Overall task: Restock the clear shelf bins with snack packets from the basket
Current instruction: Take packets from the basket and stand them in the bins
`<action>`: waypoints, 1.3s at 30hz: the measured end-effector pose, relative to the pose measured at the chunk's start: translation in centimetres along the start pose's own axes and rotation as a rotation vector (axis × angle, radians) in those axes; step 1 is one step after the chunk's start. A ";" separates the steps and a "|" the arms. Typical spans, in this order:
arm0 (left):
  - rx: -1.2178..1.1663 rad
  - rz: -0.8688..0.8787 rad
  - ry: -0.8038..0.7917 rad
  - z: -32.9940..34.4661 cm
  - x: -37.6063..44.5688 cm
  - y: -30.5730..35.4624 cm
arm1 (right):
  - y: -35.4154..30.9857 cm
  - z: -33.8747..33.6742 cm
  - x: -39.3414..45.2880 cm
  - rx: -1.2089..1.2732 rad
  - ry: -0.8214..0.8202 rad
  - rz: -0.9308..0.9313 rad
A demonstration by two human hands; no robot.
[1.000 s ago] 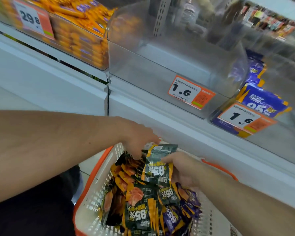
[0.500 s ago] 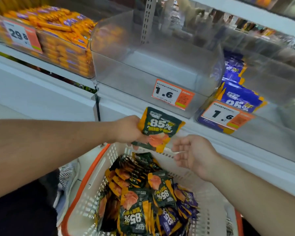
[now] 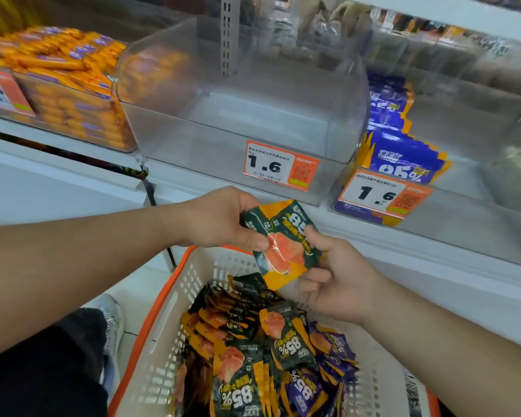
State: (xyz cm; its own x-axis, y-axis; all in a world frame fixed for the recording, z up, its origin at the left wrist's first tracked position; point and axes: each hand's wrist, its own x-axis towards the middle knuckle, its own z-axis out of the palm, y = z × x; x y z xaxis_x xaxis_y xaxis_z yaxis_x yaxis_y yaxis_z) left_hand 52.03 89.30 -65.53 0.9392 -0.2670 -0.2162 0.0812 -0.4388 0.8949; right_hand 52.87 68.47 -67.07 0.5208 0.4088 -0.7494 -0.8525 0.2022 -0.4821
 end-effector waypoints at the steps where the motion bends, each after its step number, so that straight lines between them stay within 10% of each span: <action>1: 0.018 0.043 0.034 0.2 0.0 0.3 | 0.2 0.0 0.1 0.040 -0.029 0.027; 8: 0.005 0.073 0.144 0.4 -0.7 1.4 | 0.3 0.0 0.1 -0.179 0.096 0.010; 12: -0.027 0.006 0.290 0.9 -1.3 2.0 | 0.7 0.1 -1.0 -0.896 0.564 -0.524; 15: -0.200 -0.043 0.333 1.8 -1.9 2.7 | 1.7 1.0 -2.6 -1.158 0.361 -0.928; 21: -0.355 -0.125 0.353 2.2 -2.7 3.1 | 2.3 0.6 -2.3 -1.247 0.348 -1.060; 27: -0.606 -0.226 0.295 2.3 -3.5 2.5 | 1.9 0.7 -4.0 -1.029 0.209 -0.840; 31: -0.303 -0.143 0.135 1.1 -3.8 1.5 | 1.0 1.3 -4.1 -0.145 -0.095 -0.365; 35: -0.076 -0.040 -0.003 0.2 -4.3 1.8 | 0.7 0.9 -3.1 -0.299 -0.043 -0.190; 39: -0.257 -0.159 0.218 0.8 -3.9 1.4 | 0.7 0.9 -2.6 -0.214 0.129 -0.276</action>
State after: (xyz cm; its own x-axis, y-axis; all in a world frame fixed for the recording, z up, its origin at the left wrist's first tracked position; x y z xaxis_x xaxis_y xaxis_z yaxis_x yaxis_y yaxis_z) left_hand 48.18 89.01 -63.77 0.9549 -0.0117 -0.2966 0.2866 -0.2231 0.9317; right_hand 50.83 68.39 -65.04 0.7429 0.2463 -0.6224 -0.6574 0.0932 -0.7478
